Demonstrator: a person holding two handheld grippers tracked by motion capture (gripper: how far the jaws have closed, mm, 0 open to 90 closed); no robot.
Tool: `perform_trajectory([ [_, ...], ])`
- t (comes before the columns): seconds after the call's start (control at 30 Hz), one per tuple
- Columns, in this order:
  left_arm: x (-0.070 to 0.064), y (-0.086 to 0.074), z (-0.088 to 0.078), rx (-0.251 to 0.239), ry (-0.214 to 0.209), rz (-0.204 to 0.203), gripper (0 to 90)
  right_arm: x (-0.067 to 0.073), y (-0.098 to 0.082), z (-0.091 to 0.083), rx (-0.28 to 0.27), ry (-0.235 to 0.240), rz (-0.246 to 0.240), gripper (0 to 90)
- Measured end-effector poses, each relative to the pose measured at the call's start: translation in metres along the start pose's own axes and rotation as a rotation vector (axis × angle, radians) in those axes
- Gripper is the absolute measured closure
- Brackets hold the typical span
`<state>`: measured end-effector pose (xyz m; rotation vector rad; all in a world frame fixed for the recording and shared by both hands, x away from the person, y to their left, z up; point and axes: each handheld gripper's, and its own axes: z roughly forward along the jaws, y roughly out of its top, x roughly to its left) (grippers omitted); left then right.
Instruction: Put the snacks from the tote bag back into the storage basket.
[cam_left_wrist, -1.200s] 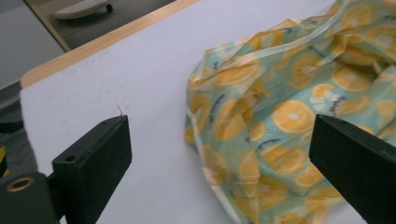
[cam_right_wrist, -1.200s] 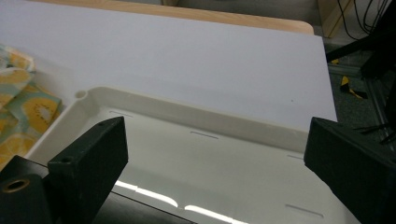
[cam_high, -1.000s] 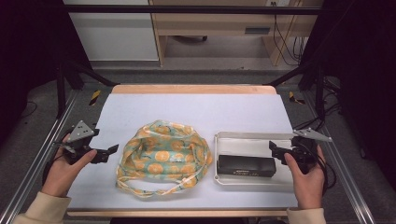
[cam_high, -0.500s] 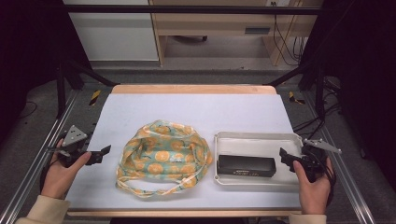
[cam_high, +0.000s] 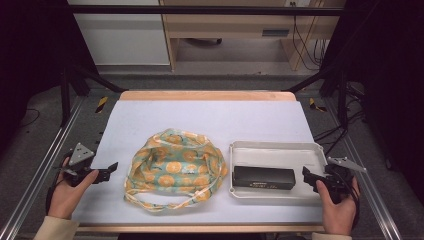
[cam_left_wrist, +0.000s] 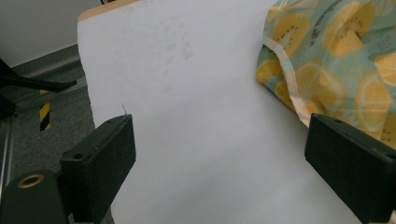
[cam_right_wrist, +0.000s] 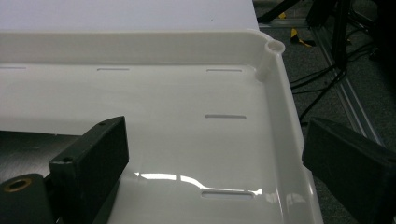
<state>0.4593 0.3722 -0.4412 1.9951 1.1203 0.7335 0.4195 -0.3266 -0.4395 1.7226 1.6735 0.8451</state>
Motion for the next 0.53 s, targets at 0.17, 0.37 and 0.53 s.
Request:
perform_trajectory([
  [0.17,0.001,-0.010,-0.001,0.005,0.028,-0.001,8.7,0.000,-0.006,0.000,0.012,0.001,0.000,7.6],
  [0.37,0.000,-0.023,-0.005,0.011,0.031,-0.018,8.7,-0.003,-0.012,-0.001,0.024,0.004,0.008,7.1],
  [0.53,-0.001,-0.024,-0.007,0.000,0.049,-0.021,8.6,-0.003,-0.014,-0.001,0.021,0.015,0.006,6.2],
])
